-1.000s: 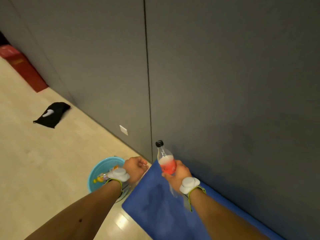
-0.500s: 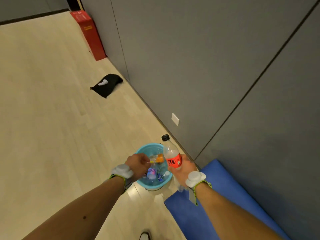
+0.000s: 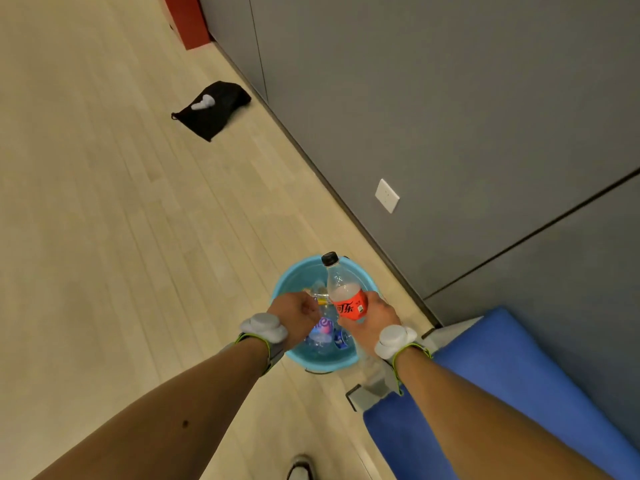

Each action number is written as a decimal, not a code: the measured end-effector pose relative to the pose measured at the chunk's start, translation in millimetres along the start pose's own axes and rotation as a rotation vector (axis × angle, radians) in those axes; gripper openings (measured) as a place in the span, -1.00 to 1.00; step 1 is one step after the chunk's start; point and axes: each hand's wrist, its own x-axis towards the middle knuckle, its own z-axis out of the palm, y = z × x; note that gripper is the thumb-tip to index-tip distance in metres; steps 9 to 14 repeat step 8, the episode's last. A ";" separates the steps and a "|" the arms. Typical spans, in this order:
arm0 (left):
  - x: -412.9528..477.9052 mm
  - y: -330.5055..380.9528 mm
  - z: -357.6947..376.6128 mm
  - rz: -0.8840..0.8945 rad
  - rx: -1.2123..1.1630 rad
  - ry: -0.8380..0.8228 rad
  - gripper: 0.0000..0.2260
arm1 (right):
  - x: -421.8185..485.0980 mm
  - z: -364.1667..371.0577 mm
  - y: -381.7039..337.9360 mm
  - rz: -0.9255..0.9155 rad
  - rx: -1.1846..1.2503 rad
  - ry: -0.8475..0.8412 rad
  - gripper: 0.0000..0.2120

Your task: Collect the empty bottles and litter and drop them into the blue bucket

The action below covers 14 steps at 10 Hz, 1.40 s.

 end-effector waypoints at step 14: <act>61.1 -58.7 42.2 0.003 0.081 -0.085 -0.89 | 78.0 62.6 40.0 0.006 -0.218 -0.034 -0.49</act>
